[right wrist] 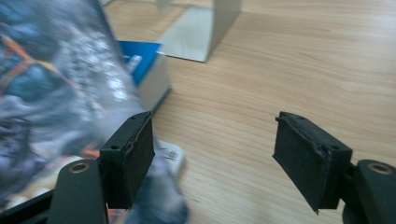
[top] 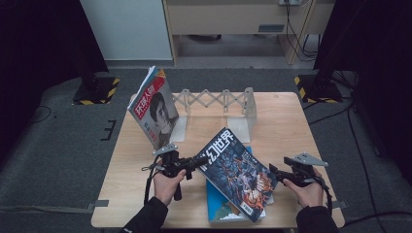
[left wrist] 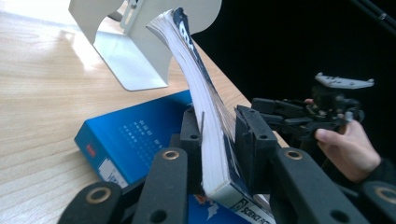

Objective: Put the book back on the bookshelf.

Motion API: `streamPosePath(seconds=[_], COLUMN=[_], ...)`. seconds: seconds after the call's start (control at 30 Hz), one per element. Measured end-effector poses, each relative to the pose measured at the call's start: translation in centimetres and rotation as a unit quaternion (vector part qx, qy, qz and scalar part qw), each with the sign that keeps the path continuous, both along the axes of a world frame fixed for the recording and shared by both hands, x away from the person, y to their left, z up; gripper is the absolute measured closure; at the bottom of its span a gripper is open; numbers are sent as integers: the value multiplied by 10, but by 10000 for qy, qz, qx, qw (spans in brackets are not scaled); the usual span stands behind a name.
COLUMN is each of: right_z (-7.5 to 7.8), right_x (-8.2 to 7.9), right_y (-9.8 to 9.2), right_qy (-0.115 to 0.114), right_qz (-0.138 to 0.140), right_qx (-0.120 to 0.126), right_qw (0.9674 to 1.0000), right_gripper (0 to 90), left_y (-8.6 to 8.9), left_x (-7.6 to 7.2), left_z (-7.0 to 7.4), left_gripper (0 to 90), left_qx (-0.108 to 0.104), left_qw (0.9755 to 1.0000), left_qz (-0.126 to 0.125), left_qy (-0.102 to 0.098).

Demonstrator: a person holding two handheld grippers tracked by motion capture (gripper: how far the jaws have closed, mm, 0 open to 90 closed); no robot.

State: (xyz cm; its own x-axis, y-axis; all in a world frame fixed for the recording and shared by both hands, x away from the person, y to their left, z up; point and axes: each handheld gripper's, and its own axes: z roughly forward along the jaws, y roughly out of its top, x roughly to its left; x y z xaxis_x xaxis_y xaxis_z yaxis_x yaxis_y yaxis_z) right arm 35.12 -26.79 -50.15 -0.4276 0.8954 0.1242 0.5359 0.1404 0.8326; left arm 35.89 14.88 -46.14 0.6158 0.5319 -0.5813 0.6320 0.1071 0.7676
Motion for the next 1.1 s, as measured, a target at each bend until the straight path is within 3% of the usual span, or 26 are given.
streamPosePath(seconds=[0.37, 0.63, 0.87, 1.1], right_z=[-6, -8, -11, -13], right_x=[3, 4, 5, 6], right_y=[-14, -19, -22, -22], right_qy=[128, 187, 278, 304], right_qz=[-179, -248, -274, -270], right_qx=[-370, -443, -497, -546], right_qw=[9991, 9985, 9980, 9977], right_gripper=[282, 278, 277, 277], left_y=[0, 2, 15, 38], left_x=[2, 2, -1, -6], left_z=[34, 46, 68, 86], left_gripper=[801, 819, 823, 824], left_qx=[-319, -442, -570, -604], left_qw=[9993, 9988, 9973, 9951], left_qz=[-43, -79, 56, 370], left_qy=[-177, -204, -468, -693])
